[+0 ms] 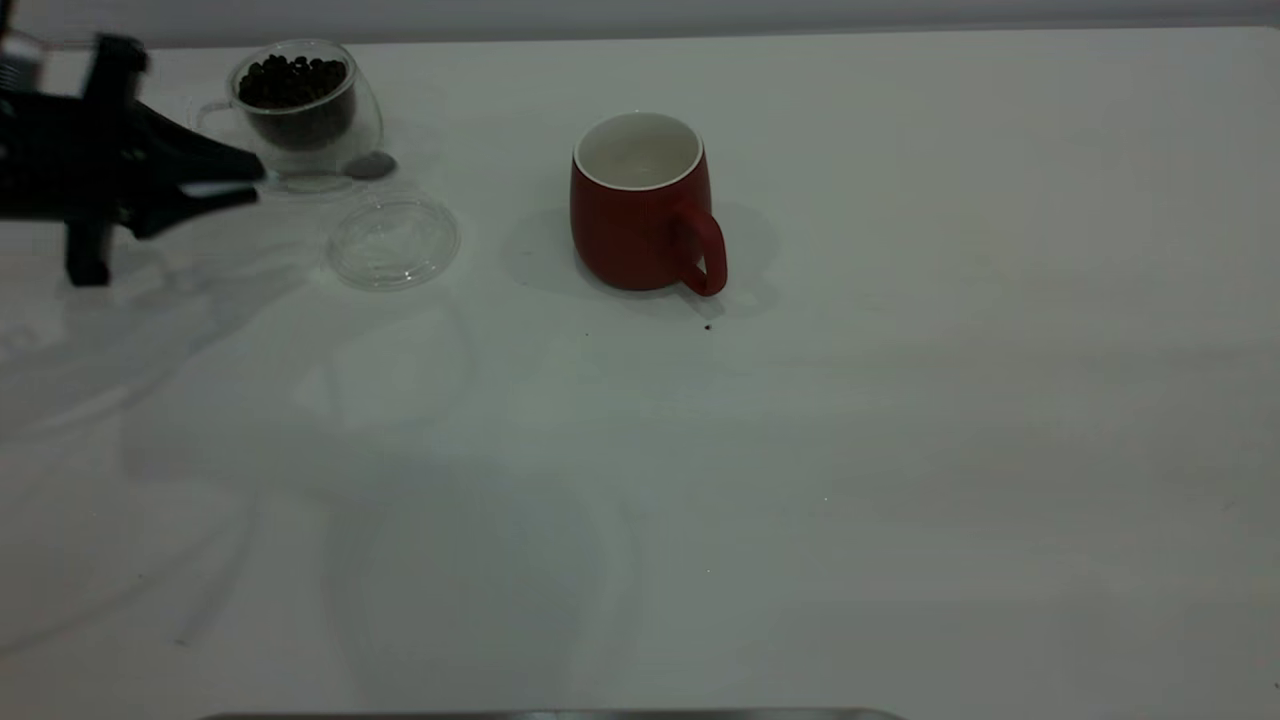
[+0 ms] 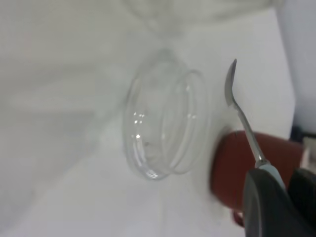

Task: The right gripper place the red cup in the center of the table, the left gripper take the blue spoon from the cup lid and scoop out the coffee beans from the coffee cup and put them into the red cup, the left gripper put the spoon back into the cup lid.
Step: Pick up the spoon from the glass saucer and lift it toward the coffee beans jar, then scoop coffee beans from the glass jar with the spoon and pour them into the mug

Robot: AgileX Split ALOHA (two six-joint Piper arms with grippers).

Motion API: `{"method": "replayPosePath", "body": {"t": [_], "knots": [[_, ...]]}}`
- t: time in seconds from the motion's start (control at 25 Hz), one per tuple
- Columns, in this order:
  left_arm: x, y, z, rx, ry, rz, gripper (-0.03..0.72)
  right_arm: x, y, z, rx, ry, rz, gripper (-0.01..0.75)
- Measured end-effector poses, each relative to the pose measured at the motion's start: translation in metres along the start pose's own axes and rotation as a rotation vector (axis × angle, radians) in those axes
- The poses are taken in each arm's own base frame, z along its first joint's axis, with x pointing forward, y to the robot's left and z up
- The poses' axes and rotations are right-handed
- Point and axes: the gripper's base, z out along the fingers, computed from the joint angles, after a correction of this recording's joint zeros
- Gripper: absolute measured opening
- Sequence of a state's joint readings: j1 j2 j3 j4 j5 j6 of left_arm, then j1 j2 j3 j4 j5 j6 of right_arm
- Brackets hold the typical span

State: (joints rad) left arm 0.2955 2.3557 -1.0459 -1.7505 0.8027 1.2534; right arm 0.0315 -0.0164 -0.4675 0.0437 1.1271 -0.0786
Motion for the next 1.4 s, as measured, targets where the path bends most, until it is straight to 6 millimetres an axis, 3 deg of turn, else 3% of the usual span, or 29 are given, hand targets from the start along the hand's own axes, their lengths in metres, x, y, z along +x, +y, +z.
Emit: {"method": "replayPosePath", "body": {"t": [0.2,0.32,0.52,0.72,1.0,1.4], "knots": [[-0.005,-0.001,-0.029,0.073,0.067,-0.177,0.114,0.0,0.0,0.0,0.0,0.0,0.0,0.52],[-0.009,-0.014,-0.048,0.175,0.103,-0.208,0.114,0.0,0.0,0.0,0.0,0.0,0.0,0.52],[-0.033,-0.051,-0.081,0.218,0.034,-0.03,0.114,0.0,0.0,0.0,0.0,0.0,0.0,0.52],[-0.062,-0.073,-0.096,0.022,-0.017,0.203,0.114,0.0,0.0,0.0,0.0,0.0,0.0,0.52],[-0.089,-0.072,-0.083,-0.157,-0.076,0.313,0.114,0.0,0.0,0.0,0.0,0.0,0.0,0.52],[-0.094,-0.027,-0.028,-0.144,0.044,0.252,0.114,0.0,0.0,0.0,0.0,0.0,0.0,0.52]]}}
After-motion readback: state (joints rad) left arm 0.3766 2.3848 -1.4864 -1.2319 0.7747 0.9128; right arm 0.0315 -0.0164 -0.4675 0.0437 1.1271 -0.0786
